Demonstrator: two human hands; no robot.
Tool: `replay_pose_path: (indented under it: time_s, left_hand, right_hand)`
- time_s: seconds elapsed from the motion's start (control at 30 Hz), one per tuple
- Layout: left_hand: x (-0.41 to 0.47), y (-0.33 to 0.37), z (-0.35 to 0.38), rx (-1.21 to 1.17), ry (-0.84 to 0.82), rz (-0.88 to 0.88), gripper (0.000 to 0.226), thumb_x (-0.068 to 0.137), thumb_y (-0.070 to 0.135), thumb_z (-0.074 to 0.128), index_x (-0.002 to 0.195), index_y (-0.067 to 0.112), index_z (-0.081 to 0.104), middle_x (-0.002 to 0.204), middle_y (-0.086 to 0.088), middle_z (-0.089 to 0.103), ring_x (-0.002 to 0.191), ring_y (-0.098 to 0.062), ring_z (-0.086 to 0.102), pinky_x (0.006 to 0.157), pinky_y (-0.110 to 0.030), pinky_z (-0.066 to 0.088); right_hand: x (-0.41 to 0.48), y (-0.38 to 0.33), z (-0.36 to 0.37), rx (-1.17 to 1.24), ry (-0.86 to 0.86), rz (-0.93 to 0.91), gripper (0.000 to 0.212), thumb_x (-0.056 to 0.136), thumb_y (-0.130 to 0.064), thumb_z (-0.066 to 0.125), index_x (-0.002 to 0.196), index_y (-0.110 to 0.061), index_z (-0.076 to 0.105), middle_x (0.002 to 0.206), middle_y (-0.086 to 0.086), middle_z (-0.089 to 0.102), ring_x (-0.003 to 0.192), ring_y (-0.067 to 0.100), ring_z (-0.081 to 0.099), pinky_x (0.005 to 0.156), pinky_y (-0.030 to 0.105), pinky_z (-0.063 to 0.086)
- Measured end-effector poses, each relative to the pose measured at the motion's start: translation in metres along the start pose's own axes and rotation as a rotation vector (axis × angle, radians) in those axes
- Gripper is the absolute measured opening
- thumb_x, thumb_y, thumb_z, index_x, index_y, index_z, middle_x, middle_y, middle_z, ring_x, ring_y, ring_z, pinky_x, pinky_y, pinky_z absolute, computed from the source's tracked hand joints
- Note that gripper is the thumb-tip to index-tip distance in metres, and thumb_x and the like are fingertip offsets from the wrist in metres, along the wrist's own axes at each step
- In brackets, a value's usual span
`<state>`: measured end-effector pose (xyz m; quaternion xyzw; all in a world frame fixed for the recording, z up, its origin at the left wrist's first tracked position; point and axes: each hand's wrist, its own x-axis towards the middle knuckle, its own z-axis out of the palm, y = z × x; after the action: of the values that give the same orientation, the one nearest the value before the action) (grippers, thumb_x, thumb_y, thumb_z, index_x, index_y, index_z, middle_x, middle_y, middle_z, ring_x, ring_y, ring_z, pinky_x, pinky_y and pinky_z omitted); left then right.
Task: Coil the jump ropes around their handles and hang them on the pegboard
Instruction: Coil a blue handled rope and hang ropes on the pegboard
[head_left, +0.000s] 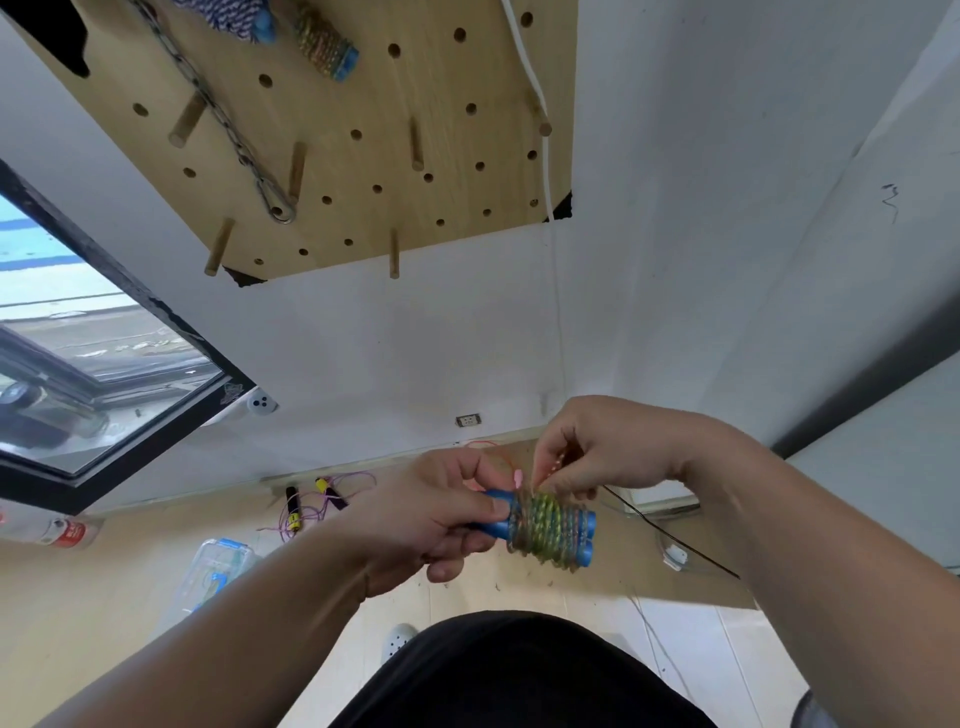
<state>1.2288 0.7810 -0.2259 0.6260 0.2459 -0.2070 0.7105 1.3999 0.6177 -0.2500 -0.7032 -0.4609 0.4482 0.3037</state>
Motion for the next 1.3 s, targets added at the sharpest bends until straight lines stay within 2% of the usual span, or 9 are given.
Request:
replay_pose_path:
  time_s: [0.2, 0.33, 0.5, 0.73, 0.87, 0.97, 1.07, 1.17, 1.3]
  left_hand:
    - [0.011, -0.015, 0.000, 0.191, 0.125, -0.057, 0.011, 0.093, -0.004, 0.059, 0.099, 0.005, 0.055, 0.055, -0.006, 0.056, 0.041, -0.011, 0.041, 0.038, -0.021, 0.025]
    - [0.023, -0.013, -0.014, 0.173, 0.290, -0.061, 0.011, 0.093, 0.001, 0.062, 0.093, 0.009, 0.053, 0.056, -0.011, 0.051, 0.044, -0.015, 0.034, 0.040, -0.023, 0.023]
    - [0.025, 0.000, -0.021, -0.031, 0.411, 0.005, 0.012, 0.094, 0.001, 0.059, 0.087, 0.005, 0.050, 0.061, -0.014, 0.046, 0.043, -0.015, 0.027, 0.042, -0.022, 0.021]
    - [0.023, 0.007, -0.016, -0.345, 0.385, 0.021, 0.016, 0.094, 0.006, 0.061, 0.080, 0.005, 0.052, 0.054, -0.012, 0.044, 0.034, -0.011, 0.025, 0.034, -0.019, 0.022]
    - [0.017, 0.012, -0.013, -0.463, 0.265, 0.067, 0.024, 0.085, 0.026, 0.068, 0.094, 0.005, 0.062, 0.058, -0.012, 0.048, 0.035, -0.009, 0.028, 0.033, -0.019, 0.025]
    - [0.017, 0.009, -0.013, -0.422, 0.227, 0.207, 0.034, 0.083, 0.023, 0.068, 0.110, 0.003, 0.072, 0.065, -0.010, 0.049, 0.044, -0.010, 0.031, 0.041, -0.021, 0.027]
    - [0.018, 0.001, -0.007, -0.138, 0.310, 0.274, 0.022, 0.098, 0.017, 0.060, 0.112, 0.019, 0.077, 0.081, -0.007, 0.060, 0.062, -0.015, 0.046, 0.056, -0.026, 0.036]
    - [0.016, -0.006, 0.006, -0.188, 0.232, 0.234, 0.030, 0.106, 0.027, 0.047, 0.123, 0.015, 0.070, 0.113, -0.011, 0.073, 0.092, -0.022, 0.065, 0.080, -0.041, 0.052]
    - [0.015, -0.010, 0.011, -0.378, 0.260, 0.180, 0.035, 0.109, 0.028, 0.041, 0.123, 0.007, 0.065, 0.115, -0.020, 0.073, 0.094, -0.029, 0.071, 0.088, -0.054, 0.057]
  right_hand:
    - [0.020, -0.017, 0.003, -0.093, 0.229, 0.058, 0.011, 0.089, -0.015, 0.074, 0.078, -0.015, 0.073, 0.059, -0.007, 0.066, 0.053, 0.008, 0.060, 0.053, 0.024, 0.050]
    - [0.025, -0.031, 0.026, 0.025, 0.396, 0.074, 0.014, 0.090, -0.017, 0.071, 0.075, -0.017, 0.071, 0.064, -0.003, 0.069, 0.058, 0.012, 0.066, 0.062, 0.032, 0.059]
    - [0.018, -0.037, 0.054, -0.152, 0.514, -0.037, 0.016, 0.093, -0.027, 0.067, 0.077, -0.027, 0.063, 0.077, -0.012, 0.062, 0.073, 0.002, 0.055, 0.060, 0.015, 0.034]
    - [0.009, -0.021, 0.078, -0.201, 0.726, -0.225, 0.017, 0.086, -0.027, 0.076, 0.097, -0.027, 0.062, 0.106, -0.018, 0.045, 0.098, 0.007, 0.051, 0.078, 0.025, 0.049]
    - [0.003, -0.016, 0.080, -0.114, 0.824, -0.233, 0.024, 0.083, -0.026, 0.079, 0.101, -0.026, 0.064, 0.106, -0.016, 0.049, 0.099, 0.006, 0.055, 0.080, 0.022, 0.049]
    - [0.000, -0.019, 0.084, 0.093, 0.935, -0.241, 0.020, 0.085, -0.020, 0.079, 0.100, -0.025, 0.067, 0.103, -0.013, 0.057, 0.100, 0.007, 0.059, 0.077, 0.016, 0.047]
    - [0.000, -0.027, 0.087, 0.384, 0.975, -0.168, 0.021, 0.089, -0.021, 0.076, 0.101, -0.034, 0.065, 0.106, -0.016, 0.060, 0.097, 0.007, 0.065, 0.074, 0.030, 0.058]
    - [0.004, -0.028, 0.090, 0.374, 0.961, -0.141, 0.022, 0.090, -0.024, 0.075, 0.102, -0.040, 0.064, 0.110, -0.018, 0.061, 0.100, 0.009, 0.067, 0.082, 0.038, 0.059]
    - [0.008, -0.025, 0.088, 0.238, 0.858, -0.140, 0.016, 0.092, -0.026, 0.071, 0.104, -0.037, 0.067, 0.105, -0.019, 0.062, 0.104, 0.006, 0.064, 0.089, 0.027, 0.053]
